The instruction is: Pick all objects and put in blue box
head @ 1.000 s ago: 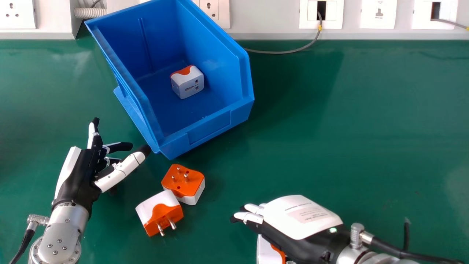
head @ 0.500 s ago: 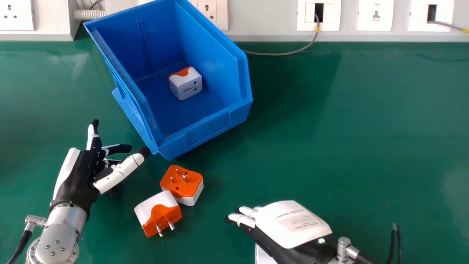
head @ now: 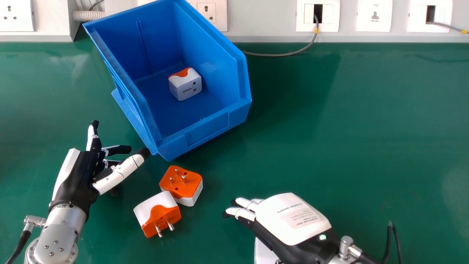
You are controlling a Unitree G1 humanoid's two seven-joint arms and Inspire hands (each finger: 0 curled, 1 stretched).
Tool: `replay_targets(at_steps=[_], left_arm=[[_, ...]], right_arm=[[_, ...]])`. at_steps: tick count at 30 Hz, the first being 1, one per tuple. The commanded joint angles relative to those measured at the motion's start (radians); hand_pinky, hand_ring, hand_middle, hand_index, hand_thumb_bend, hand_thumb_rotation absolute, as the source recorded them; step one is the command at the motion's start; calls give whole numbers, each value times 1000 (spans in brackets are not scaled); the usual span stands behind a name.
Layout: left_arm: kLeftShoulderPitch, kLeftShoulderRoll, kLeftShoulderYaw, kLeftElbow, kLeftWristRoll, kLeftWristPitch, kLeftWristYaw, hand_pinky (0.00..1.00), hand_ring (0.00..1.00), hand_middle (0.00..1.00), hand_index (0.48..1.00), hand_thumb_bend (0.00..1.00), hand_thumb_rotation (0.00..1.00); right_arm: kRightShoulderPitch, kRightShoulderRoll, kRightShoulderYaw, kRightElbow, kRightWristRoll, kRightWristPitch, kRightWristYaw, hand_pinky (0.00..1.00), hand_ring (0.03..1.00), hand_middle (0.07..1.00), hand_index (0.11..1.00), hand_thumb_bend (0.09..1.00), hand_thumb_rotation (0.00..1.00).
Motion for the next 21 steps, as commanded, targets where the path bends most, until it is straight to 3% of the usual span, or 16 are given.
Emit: replay_targets(at_steps=[1, 3, 4, 6, 9, 14, 21], left_arm=[[67, -41, -54, 46, 37, 83, -61, 551, 655, 788, 847, 769, 543], [66, -41, -54, 52, 37, 79, -60, 551, 655, 788, 847, 769, 543], [65, -41, -54, 55, 38, 75, -60, 551, 656, 788, 848, 769, 544], [64, -41, -54, 58, 39, 71, -59, 551, 656, 788, 848, 769, 544], [65, -40, -54, 57, 39, 69, -60, 550, 654, 788, 848, 767, 543], [67, -39, -55, 48, 38, 73, -63, 549, 654, 787, 848, 766, 542], [60, -37, -53, 64, 38, 69, -65, 549, 653, 787, 848, 765, 541]], right_arm=[[-7, 4, -11, 30, 34, -21, -20, 707, 844, 892, 823, 845, 47], [-6, 15, -26, 49, 71, -40, -52, 707, 844, 892, 823, 845, 47], [-4, 20, -34, 56, 91, -51, -67, 641, 763, 819, 758, 779, 37], [-3, 23, -42, 65, 114, -67, -86, 641, 763, 819, 758, 779, 37], [-7, 19, -50, 71, 131, -86, -100, 464, 592, 670, 626, 650, 19], [-18, 11, -60, 84, 149, -102, -105, 414, 543, 623, 577, 594, 12], [-23, 12, -67, 93, 157, -113, -106, 373, 503, 584, 529, 546, 6]])
